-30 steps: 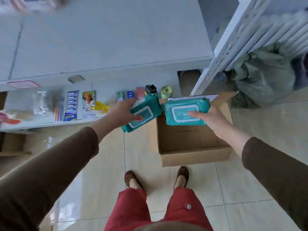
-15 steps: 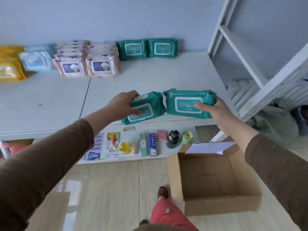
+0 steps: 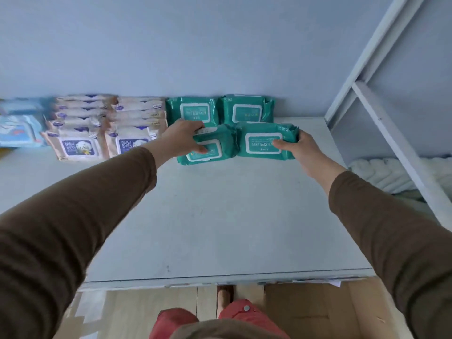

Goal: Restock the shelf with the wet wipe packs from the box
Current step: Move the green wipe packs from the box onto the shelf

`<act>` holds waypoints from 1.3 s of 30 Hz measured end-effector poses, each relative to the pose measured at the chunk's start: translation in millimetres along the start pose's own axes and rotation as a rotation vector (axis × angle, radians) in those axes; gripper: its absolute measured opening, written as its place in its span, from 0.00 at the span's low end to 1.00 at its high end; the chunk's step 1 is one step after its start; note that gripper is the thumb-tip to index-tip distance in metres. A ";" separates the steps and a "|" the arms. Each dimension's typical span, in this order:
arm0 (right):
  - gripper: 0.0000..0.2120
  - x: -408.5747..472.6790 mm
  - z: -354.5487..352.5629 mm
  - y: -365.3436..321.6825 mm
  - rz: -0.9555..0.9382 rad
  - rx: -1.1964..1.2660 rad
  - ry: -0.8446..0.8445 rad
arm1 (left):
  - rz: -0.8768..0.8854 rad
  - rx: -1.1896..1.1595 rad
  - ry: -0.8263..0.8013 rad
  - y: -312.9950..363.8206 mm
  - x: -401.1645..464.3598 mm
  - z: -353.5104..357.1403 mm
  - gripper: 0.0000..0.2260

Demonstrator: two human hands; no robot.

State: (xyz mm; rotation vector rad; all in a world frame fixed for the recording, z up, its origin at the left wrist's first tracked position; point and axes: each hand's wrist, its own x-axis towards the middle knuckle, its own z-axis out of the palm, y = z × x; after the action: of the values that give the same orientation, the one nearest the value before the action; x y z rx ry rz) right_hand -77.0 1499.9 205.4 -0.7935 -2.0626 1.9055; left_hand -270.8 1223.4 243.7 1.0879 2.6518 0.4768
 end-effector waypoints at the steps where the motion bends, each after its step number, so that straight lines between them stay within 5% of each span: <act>1: 0.20 17.1 2.2 -1.8 -0.001 -0.002 -0.005 | -0.009 0.000 0.003 -5.6 13.8 -1.6 0.23; 8: 0.19 100.5 16.8 -3.8 0.054 -0.038 -0.090 | -0.043 0.050 -0.058 -37.2 84.6 -10.9 0.23; 16: 0.30 111.9 32.7 26.1 -0.003 -0.070 0.133 | 0.022 0.253 0.048 -59.5 98.2 -8.5 0.34; 22: 0.36 109.2 44.6 13.5 -0.021 -0.390 0.275 | -0.003 0.414 0.018 -53.8 94.6 -5.5 0.31; 25: 0.40 91.5 52.1 3.3 -0.330 -0.808 0.484 | 0.071 0.406 0.204 -54.6 77.6 7.3 0.35; 28: 0.40 80.8 69.5 -1.9 -0.649 -1.171 0.303 | 0.270 0.558 0.277 -49.9 64.9 30.1 0.42; 32: 0.47 95.8 85.4 -0.9 -0.541 -1.469 0.056 | 0.337 0.684 0.234 -55.1 72.6 42.3 0.46; 39: 0.46 108.7 81.3 5.0 -0.509 -1.492 -0.017 | 0.319 0.691 0.245 -67.8 88.2 50.8 0.46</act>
State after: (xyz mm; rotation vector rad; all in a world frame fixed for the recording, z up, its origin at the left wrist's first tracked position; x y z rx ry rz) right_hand -207.2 1487.8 168.6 -0.3054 -3.0428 -0.1142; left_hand -358.2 1251.3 162.9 1.7526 2.9459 -0.3211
